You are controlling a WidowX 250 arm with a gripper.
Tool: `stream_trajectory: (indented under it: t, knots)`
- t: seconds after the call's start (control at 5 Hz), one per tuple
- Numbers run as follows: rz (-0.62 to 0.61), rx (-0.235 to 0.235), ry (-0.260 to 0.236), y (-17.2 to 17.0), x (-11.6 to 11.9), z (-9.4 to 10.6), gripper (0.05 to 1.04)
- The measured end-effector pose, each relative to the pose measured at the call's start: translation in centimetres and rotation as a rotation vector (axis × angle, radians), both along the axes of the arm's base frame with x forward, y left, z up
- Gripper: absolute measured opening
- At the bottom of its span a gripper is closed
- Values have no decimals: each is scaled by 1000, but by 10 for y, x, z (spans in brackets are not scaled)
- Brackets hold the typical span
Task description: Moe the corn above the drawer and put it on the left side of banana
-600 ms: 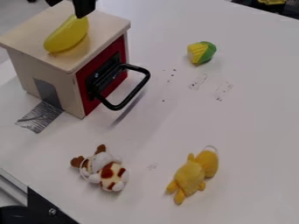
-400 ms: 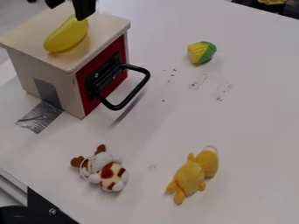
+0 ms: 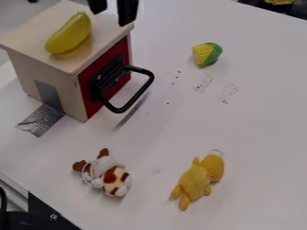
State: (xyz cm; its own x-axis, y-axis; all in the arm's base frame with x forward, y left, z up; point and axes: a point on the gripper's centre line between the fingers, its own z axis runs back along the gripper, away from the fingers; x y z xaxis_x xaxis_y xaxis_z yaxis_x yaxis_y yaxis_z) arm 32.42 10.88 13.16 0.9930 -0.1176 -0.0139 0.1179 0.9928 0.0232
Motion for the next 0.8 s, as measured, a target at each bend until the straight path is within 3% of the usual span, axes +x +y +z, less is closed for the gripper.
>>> stream_trajectory:
  t: [0.4,0.8]
  knots:
    - [-126,0,-66,-29,77,-27,1000]
    - [-195,39,-83,-72,107,-64,1000]
